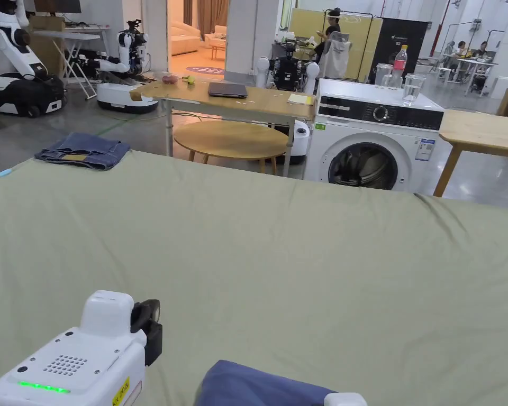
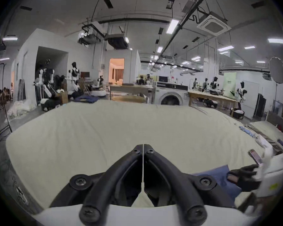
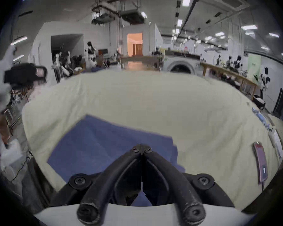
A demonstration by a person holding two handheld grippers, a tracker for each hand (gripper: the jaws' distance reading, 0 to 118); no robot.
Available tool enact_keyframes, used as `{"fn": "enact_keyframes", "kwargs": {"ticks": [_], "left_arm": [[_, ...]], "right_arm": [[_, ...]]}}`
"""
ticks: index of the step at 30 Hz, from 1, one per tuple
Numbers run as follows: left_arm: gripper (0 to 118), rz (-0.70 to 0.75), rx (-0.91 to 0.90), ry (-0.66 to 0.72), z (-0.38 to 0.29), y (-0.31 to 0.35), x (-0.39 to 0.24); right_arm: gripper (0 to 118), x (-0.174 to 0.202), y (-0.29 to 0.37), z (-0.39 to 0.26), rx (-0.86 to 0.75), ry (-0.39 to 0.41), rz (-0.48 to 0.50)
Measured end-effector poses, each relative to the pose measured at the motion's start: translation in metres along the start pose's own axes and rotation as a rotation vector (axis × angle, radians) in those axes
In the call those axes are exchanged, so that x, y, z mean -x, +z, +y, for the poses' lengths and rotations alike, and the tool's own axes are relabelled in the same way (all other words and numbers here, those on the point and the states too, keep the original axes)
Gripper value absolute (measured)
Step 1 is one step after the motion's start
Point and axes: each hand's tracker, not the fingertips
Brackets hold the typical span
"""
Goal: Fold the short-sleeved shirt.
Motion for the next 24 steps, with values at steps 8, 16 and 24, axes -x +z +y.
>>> {"fn": "enact_keyframes", "kwargs": {"ticks": [8, 16, 24], "left_arm": [[0, -0.257, 0.326, 0.251, -0.013, -0.017, 0.039], [73, -0.601, 0.635, 0.539, -0.038, -0.062, 0.061], [73, -0.702, 0.862, 0.613, -0.077, -0.118, 0.04]], "right_arm": [[0, -0.014, -0.017, -0.003, 0.076, -0.03, 0.021], [0, -0.018, -0.016, -0.001, 0.09, -0.034, 0.042], [0, -0.019, -0.014, 0.001, 0.097, -0.048, 0.055]]}}
